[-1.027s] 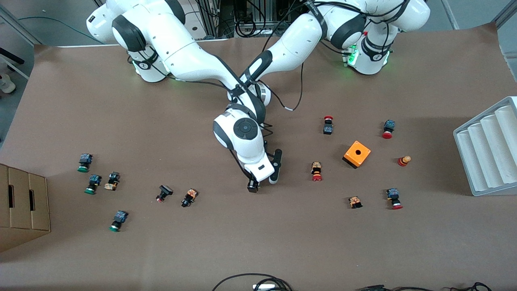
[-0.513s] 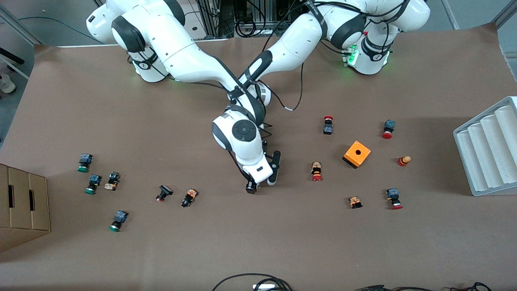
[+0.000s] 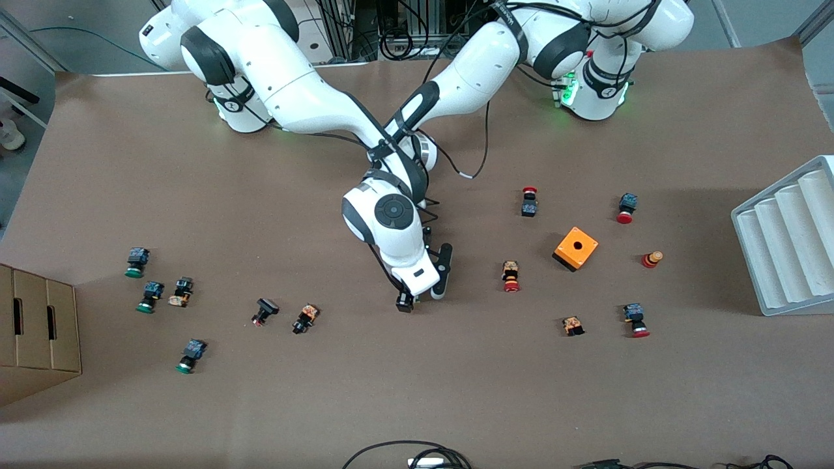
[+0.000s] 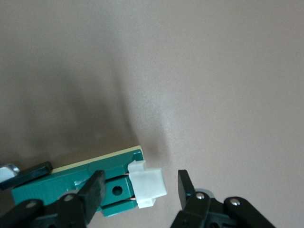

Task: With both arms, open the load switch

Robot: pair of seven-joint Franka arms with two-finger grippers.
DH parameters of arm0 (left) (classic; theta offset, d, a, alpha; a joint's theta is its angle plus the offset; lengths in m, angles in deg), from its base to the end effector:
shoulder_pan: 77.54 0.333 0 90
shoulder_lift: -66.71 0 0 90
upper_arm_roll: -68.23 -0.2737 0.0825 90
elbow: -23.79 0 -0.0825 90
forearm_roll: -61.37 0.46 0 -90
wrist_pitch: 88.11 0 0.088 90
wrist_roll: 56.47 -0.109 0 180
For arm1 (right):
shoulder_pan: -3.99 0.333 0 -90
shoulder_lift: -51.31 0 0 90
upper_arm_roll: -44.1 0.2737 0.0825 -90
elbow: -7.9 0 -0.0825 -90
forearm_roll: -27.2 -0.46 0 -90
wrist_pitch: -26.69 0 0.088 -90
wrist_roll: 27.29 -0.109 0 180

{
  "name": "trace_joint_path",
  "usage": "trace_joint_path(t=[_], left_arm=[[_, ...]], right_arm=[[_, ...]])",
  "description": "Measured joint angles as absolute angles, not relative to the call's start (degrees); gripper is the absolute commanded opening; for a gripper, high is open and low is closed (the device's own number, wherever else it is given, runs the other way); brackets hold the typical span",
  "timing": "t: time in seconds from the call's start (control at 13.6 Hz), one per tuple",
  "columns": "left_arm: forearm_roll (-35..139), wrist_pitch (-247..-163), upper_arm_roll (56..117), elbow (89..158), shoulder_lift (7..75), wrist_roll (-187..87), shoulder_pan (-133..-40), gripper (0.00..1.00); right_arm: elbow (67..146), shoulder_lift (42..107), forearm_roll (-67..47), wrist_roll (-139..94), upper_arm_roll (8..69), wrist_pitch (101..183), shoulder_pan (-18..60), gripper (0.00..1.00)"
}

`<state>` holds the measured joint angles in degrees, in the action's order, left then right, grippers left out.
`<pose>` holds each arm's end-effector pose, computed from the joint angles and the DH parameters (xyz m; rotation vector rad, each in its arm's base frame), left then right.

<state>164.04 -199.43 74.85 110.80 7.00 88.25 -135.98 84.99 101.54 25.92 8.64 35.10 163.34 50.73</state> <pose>0.3490 -0.5843 -0.0357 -2.4671 -0.1220 -1.8500 0.6074 0.4972 0.1442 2.3809 1.8808 0.2648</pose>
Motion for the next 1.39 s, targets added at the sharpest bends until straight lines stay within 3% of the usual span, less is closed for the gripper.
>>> trace_joint_path(t=[1.39], left_arm=[[164.21,-199.38,74.85,110.85,7.0,88.25,-135.98,0.66]], right_arm=[[85.29,101.81,25.93,8.62,35.36,163.43,50.92,0.62]])
